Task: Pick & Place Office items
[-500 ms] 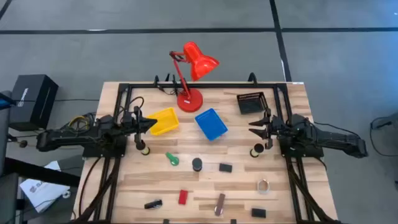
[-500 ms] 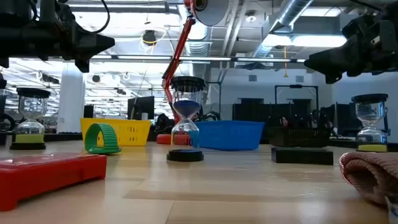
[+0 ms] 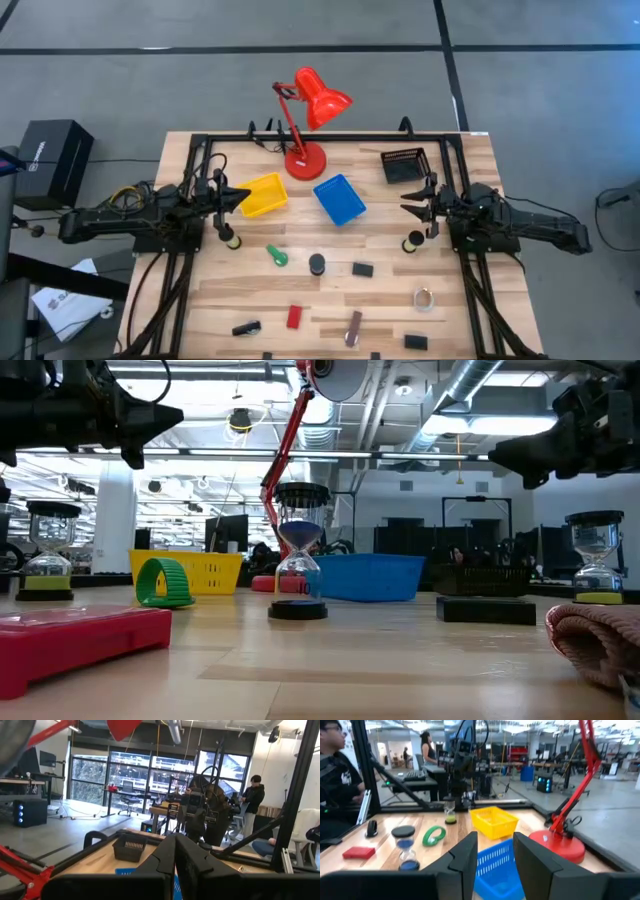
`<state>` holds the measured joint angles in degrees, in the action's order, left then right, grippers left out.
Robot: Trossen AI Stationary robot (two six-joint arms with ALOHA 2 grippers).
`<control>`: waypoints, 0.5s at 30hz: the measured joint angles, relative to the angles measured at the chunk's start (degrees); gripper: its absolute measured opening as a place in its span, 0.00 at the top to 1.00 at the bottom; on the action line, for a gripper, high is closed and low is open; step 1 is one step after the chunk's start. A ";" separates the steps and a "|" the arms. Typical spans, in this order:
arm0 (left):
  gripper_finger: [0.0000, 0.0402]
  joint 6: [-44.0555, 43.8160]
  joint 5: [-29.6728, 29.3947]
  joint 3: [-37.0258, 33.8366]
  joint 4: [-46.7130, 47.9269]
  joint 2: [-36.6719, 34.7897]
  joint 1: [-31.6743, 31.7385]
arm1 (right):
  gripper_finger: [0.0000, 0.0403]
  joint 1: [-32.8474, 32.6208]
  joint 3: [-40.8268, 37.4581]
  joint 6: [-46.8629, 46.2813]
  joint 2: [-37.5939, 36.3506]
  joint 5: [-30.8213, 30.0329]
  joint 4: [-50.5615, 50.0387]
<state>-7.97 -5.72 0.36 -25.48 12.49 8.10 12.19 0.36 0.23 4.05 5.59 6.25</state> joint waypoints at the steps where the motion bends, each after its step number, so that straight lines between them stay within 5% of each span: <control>1: 0.99 0.00 0.00 0.00 -0.30 -0.02 0.00 | 0.71 -0.02 0.00 0.04 0.00 -0.08 0.32; 15: 0.90 -2.86 0.01 1.04 -10.46 3.79 0.00 | 0.71 -1.32 0.00 0.21 0.07 -0.06 11.63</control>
<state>-10.83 -5.70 1.40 -35.95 16.29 8.10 10.86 0.36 0.45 4.12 5.53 17.88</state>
